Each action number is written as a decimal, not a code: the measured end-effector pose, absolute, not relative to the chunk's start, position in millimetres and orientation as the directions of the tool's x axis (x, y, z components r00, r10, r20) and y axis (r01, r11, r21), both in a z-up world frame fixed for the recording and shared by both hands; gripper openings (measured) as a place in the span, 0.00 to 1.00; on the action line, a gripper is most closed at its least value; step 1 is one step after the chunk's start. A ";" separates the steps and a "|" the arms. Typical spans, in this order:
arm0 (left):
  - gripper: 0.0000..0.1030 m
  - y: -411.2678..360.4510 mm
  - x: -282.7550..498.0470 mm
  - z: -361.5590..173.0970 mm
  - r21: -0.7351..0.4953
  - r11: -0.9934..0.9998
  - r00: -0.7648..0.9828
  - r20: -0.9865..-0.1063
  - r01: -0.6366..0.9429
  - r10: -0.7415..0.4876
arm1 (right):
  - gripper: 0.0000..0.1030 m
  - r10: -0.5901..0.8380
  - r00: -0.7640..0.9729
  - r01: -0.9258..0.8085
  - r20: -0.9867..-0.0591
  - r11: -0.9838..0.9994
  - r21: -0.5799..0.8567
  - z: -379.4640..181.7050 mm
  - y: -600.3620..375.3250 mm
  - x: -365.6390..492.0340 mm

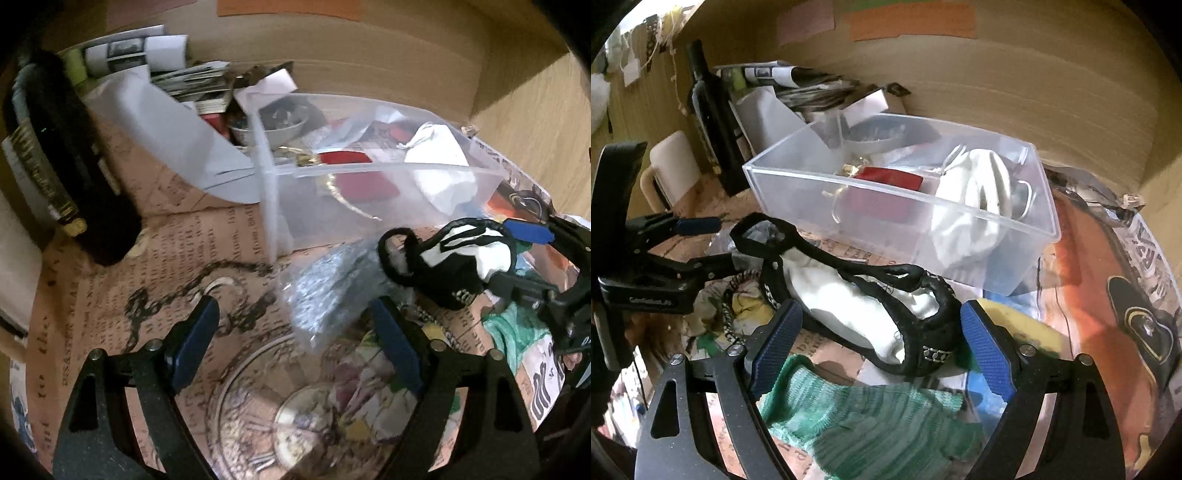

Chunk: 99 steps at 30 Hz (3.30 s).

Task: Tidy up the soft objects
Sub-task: 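Grasp the black strap with the right tool while the left tool grasps the grey mesh bag, then lift both items into the clear box and open both tools, then grasp the green knitted cloth with the right tool while the left tool grasps the beaded bracelet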

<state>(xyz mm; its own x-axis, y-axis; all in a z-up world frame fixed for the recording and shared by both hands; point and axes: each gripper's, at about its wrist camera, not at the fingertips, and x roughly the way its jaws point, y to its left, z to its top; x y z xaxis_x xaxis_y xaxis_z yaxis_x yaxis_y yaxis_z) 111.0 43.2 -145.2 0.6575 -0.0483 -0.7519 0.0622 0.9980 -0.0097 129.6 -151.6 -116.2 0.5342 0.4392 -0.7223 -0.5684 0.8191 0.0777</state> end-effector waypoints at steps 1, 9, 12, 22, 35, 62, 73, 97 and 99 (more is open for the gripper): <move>0.83 41.3 114.4 -145.2 -0.009 0.998 0.658 -0.751 0.068 -0.052 | 0.83 0.439 0.526 -0.574 -0.728 0.815 0.077 -118.0 -150.0 130.5; 0.73 32.6 135.6 -148.9 -0.050 0.994 0.642 -0.760 0.099 -0.102 | 0.56 0.454 0.482 -0.571 -0.750 0.812 0.124 -131.5 -149.3 137.6; 0.58 28.9 138.2 -151.8 -0.066 0.990 0.634 -0.762 0.126 -0.131 | 0.44 0.464 0.484 -0.564 -0.742 0.814 0.141 -130.1 -153.3 139.5; 0.31 28.3 124.6 -148.7 -0.075 0.988 0.642 -0.753 0.136 -0.145 | 0.24 0.474 0.522 -0.578 -0.709 0.808 0.115 -119.6 -153.1 127.7; 0.28 45.2 84.1 -98.2 -0.062 0.996 0.759 -0.645 0.058 -0.085 | 0.23 0.516 0.631 -0.572 -0.579 0.814 0.101 -67.9 -168.8 106.7; 0.28 40.4 167.1 -62.1 -0.107 0.994 0.807 -0.588 -0.009 -0.056 | 0.24 0.455 0.701 -0.505 -0.549 0.860 0.067 -56.5 -161.4 175.8; 0.28 32.3 217.3 -95.0 -0.098 0.995 0.736 -0.675 -0.014 -0.056 | 0.24 0.386 0.657 -0.505 -0.648 0.863 0.002 -85.1 -144.1 200.7; 0.50 30.2 157.6 -69.8 -0.071 0.997 0.786 -0.615 0.029 -0.067 | 0.60 0.416 0.702 -0.515 -0.578 0.857 -0.009 -50.9 -156.3 161.2; 0.55 31.4 144.7 -61.3 -0.070 0.997 0.803 -0.592 0.034 -0.069 | 0.64 0.423 0.715 -0.514 -0.557 0.858 -0.009 -43.8 -159.8 152.4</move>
